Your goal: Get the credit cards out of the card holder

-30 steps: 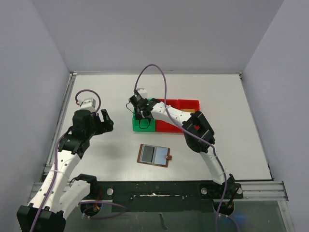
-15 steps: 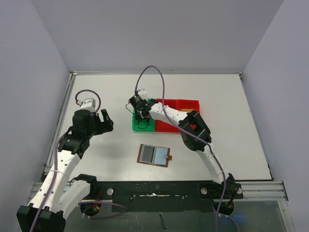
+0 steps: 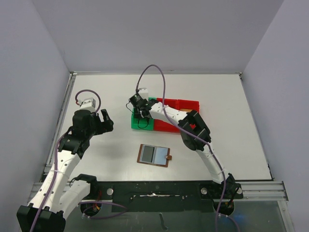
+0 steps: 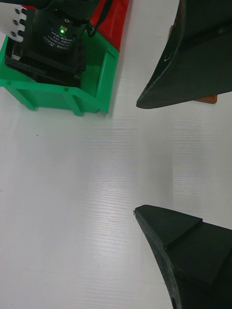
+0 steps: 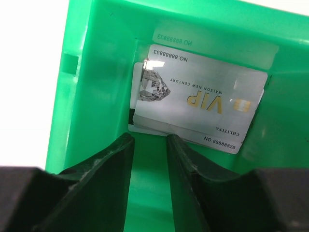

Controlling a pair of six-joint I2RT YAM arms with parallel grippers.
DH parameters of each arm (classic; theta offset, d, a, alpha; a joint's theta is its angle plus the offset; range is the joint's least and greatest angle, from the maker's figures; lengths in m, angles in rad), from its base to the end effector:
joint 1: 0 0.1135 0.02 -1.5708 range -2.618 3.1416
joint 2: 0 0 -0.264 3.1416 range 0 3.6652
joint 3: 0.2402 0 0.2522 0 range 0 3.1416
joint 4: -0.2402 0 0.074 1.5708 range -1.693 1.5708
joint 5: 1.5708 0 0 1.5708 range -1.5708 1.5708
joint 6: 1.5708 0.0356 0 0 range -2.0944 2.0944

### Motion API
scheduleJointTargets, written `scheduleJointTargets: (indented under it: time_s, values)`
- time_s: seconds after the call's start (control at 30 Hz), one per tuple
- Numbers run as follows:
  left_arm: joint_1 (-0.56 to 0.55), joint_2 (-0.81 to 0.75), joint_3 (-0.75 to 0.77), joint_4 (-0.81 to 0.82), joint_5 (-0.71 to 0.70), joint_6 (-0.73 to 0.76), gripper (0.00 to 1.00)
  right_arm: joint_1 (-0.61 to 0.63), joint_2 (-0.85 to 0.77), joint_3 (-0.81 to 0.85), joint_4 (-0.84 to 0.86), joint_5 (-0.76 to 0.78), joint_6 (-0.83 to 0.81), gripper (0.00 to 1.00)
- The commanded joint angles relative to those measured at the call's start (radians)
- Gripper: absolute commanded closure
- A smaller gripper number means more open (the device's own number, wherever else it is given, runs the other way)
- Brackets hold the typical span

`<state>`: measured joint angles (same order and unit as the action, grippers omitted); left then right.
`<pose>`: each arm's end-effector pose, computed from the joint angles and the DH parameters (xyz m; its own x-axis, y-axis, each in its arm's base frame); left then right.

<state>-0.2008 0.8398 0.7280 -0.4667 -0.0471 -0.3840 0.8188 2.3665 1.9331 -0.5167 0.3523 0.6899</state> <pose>0.1822 -0.0354 0.2824 -0.5569 -0.2685 -0.7860 -0.0518 0.9557 -0.2898 0.3632 0.3703 0.1624 -0.7776 0.0431 -0.6273 -0.0693 0.9857 0.1537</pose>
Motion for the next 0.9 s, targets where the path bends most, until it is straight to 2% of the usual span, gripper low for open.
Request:
scheduleJointTargets:
  time_s: [0.0,0.23,0.53,0.73,0.77,0.87]
  values:
    - [0.004,-0.011,0.006,0.055,0.004,0.008,0.19,0.0,-0.056,0.013,0.042,-0.045,-0.043,0.62]
    - [0.006,-0.012,0.008,0.054,0.004,0.009,0.19,0.009,-0.203,-0.049,0.137,-0.174,-0.153,0.48]
    - [0.005,-0.003,0.006,0.056,0.011,0.008,0.19,0.022,-0.409,-0.204,0.152,-0.14,-0.181,0.42]
    - [0.003,0.01,0.004,0.058,0.039,0.007,0.19,0.042,-0.65,-0.49,0.202,-0.048,-0.123,0.37]
    - [0.002,0.011,0.003,0.061,0.056,0.007,0.19,0.042,-0.715,-0.55,0.216,-0.041,-0.084,0.34]
    - [0.002,0.019,0.006,0.056,0.119,-0.027,0.19,0.038,-0.872,-0.745,0.302,-0.056,0.052,0.17]
